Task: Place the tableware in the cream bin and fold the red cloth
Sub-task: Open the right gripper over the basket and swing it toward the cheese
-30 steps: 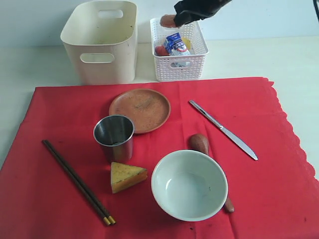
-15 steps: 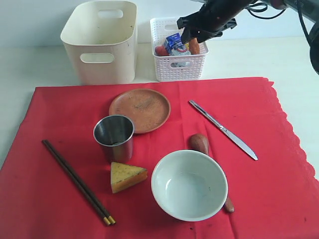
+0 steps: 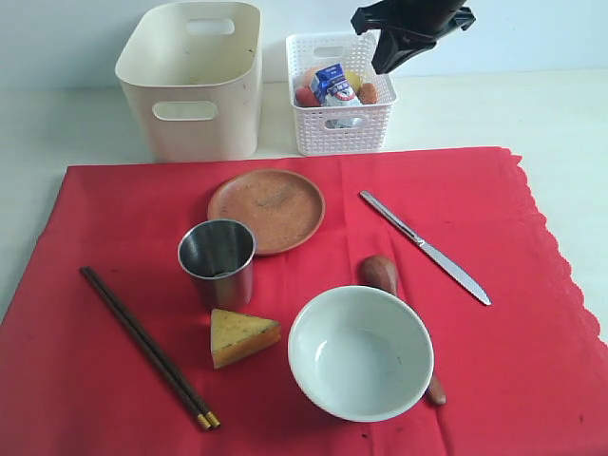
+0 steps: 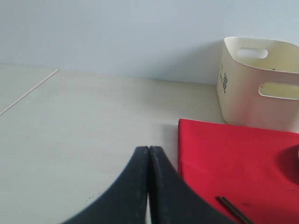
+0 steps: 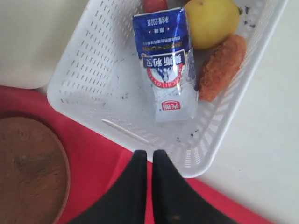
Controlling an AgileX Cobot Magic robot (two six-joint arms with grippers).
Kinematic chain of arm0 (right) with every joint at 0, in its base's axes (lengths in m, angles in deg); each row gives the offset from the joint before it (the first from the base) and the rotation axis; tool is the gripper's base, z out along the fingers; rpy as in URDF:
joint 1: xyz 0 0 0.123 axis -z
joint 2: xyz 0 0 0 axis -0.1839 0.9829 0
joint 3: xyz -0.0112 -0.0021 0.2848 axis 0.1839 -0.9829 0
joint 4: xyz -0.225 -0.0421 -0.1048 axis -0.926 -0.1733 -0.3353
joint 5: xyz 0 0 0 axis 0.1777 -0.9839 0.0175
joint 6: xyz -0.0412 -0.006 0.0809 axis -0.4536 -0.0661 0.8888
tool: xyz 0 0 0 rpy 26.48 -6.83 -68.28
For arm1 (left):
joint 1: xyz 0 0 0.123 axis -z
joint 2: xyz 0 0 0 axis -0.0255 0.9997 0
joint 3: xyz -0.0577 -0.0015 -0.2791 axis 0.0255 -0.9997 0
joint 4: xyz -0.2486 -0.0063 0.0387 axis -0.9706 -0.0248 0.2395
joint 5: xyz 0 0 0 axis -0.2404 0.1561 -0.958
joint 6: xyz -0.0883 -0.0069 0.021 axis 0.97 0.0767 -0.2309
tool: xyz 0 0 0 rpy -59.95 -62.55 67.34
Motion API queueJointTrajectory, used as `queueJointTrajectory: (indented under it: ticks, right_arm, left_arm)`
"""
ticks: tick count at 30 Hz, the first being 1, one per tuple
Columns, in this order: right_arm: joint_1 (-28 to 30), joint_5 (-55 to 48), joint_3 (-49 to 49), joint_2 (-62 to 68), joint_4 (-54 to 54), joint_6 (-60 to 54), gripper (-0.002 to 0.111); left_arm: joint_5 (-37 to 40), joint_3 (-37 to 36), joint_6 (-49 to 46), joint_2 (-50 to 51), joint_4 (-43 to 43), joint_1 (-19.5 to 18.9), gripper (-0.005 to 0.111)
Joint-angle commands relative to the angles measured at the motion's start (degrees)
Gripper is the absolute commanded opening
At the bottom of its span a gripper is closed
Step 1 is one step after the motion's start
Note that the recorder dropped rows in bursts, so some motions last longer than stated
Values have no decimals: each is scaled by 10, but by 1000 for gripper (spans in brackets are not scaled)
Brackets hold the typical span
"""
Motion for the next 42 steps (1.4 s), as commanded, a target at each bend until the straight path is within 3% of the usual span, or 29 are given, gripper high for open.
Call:
queueJointTrajectory:
  ticks: [1, 6, 13, 17, 23, 29, 42]
  right_arm:
    - [0, -4, -60, -39, 29, -1, 1]
    - [0, 101, -215, -149, 12, -23, 1]
    - [0, 371, -534, -367, 45, -75, 1]
    - [0, 525, -722, -475, 175, -177, 1]
    - [-28, 596, -902, -564, 371, -401, 1]
    - [-81, 592, -975, -582, 410, -450, 1]
    - [-81, 541, -979, -582, 439, -451, 1]
  left_arm:
    - [-3, 0, 0, 2, -2, -2, 2]
    - [-3, 0, 0, 2, -2, -2, 2]
    - [-3, 0, 0, 2, -2, -2, 2]
    - [-3, 0, 0, 2, -2, -2, 2]
    - [-3, 0, 0, 2, -2, -2, 2]
    - [-3, 0, 0, 2, -2, -2, 2]
    - [-3, 0, 0, 2, -2, -2, 2]
